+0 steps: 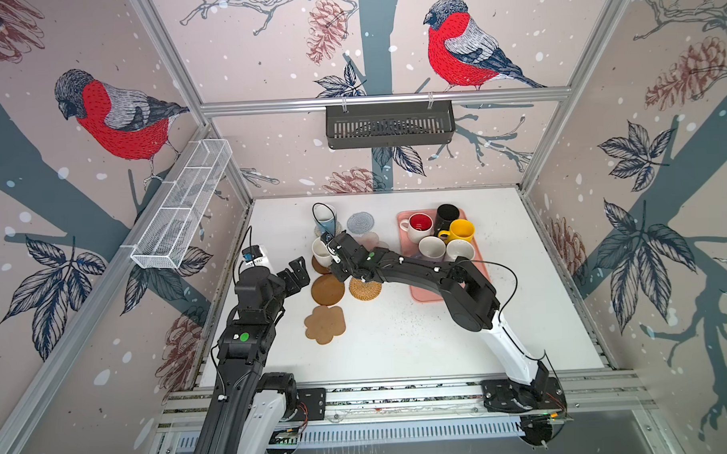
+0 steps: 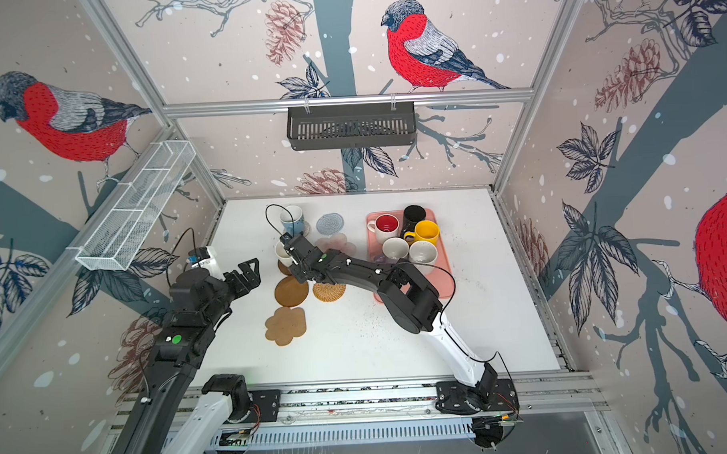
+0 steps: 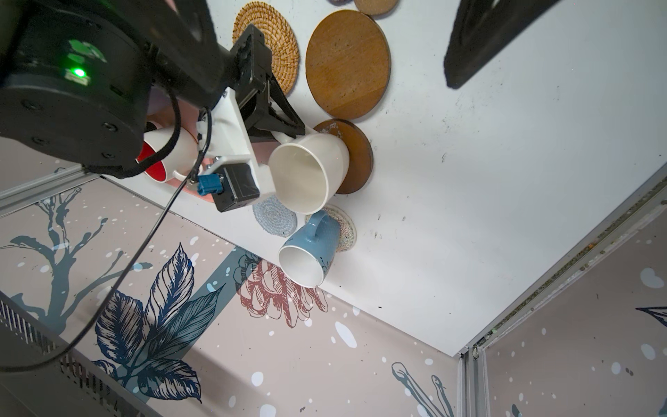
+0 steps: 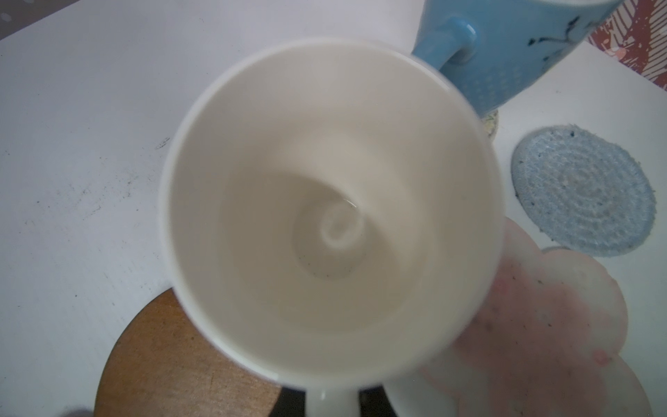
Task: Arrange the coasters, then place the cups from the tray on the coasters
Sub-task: 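Lower the plain white mug onto the dark wooden coaster and open the right gripper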
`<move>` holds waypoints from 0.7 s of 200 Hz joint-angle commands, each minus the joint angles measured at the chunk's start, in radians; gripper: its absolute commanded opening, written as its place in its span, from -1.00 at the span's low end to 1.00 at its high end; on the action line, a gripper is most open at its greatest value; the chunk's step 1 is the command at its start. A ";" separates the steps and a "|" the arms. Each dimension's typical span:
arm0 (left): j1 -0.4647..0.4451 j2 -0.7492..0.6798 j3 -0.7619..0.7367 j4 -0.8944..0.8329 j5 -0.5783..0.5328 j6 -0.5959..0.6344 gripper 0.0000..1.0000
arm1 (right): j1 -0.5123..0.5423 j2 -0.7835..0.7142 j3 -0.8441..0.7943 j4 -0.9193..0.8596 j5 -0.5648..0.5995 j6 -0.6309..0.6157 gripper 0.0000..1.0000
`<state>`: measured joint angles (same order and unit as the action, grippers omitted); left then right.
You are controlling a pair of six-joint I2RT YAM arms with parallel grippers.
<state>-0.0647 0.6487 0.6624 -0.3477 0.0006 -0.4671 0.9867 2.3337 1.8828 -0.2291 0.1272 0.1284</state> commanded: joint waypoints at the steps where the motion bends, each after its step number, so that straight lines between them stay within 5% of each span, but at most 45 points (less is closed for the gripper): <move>1: 0.005 -0.001 0.000 0.025 0.014 0.011 0.92 | -0.003 0.006 0.015 0.039 0.000 0.000 -0.99; 140: 0.006 -0.001 -0.002 0.023 0.013 0.013 0.92 | -0.014 0.037 0.051 0.036 -0.029 0.014 -0.83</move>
<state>-0.0608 0.6476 0.6605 -0.3477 0.0177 -0.4648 0.9722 2.3634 1.9240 -0.2291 0.1101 0.1322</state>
